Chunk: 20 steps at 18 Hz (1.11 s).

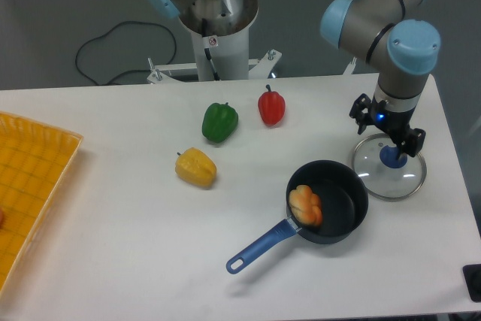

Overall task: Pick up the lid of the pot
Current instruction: 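Open the gripper and raise it off the blue lid knob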

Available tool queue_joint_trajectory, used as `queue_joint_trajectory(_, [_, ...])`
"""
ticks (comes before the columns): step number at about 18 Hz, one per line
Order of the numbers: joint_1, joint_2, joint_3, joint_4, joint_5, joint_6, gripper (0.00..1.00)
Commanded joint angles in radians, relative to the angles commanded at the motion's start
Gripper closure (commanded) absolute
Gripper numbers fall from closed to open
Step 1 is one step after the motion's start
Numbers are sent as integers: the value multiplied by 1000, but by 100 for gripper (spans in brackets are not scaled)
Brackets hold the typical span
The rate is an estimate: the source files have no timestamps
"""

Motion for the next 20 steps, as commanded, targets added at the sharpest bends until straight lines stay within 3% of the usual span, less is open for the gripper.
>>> queue_joint_trajectory(8, [52, 29, -2, -29, -45, -6, 0])
queue_joint_trajectory(14, [144, 46, -95, -22, -63, -15, 0])
queue_joint_trajectory(20, [155, 55, -103, -37, -54, -24, 0])
